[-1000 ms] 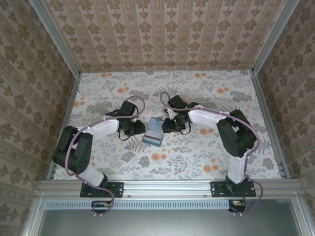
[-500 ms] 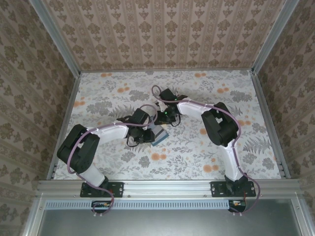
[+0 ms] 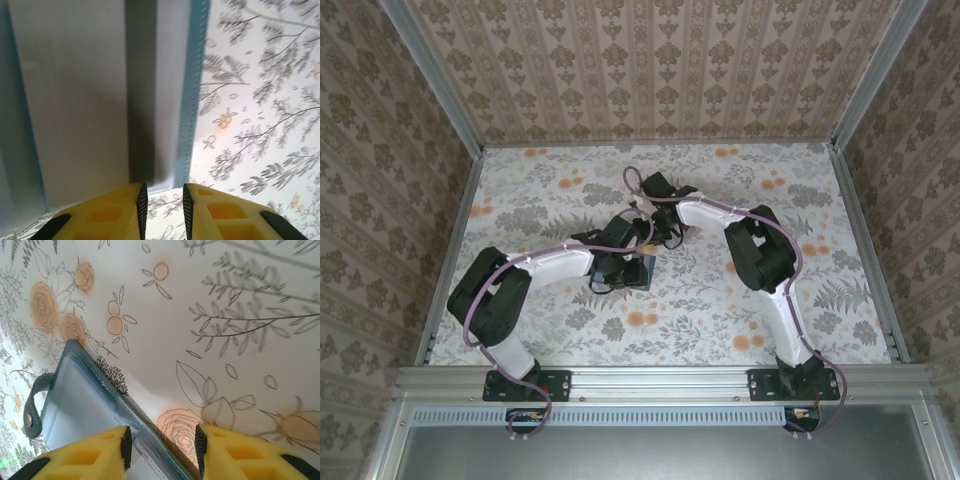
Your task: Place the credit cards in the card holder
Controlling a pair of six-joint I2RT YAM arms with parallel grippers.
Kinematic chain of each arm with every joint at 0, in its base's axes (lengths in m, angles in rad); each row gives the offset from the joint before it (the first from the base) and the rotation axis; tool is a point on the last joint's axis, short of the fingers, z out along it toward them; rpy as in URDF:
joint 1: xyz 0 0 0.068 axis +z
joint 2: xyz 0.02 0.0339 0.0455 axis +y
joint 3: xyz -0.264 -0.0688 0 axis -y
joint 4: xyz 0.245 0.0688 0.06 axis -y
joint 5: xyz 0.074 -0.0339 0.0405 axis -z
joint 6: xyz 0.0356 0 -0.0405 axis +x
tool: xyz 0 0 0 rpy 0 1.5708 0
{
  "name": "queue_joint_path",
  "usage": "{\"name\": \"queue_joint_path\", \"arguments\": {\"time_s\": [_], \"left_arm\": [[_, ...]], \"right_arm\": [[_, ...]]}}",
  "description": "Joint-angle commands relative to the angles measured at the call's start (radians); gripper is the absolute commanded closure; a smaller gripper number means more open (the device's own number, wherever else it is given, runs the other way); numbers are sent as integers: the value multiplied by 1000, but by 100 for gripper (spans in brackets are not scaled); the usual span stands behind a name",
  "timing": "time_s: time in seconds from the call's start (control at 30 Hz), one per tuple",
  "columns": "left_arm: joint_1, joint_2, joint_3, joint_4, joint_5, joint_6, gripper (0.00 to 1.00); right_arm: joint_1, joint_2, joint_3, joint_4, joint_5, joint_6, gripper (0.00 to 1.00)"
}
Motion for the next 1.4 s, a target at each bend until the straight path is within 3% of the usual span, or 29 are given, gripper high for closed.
{"name": "queue_joint_path", "arguments": {"time_s": [0.0, 0.3, 0.53, 0.73, 0.87, 1.07, 1.37], "left_arm": [[-7, -70, 25, 78, -47, 39, 70], [45, -219, -14, 75, -153, 72, 65], [147, -157, 42, 115, -110, 58, 57], [180, -49, 163, 147, -89, 74, 53], [182, 64, 278, 143, -37, 79, 52], [181, 222, 411, 131, 5, 69, 52], [178, 395, 566, 100, 45, 69, 52]], "right_arm": [[8, -136, -13, -24, -61, 1, 58], [-53, -276, -40, 23, 5, 9, 55], [-151, -353, -96, -11, 200, -65, 49], [-240, -372, -120, -82, 371, -141, 43], [-291, -359, -115, -111, 359, -172, 42], [-304, -293, -74, -150, 227, -232, 41], [-304, -212, -6, -212, 260, -272, 40]]}}
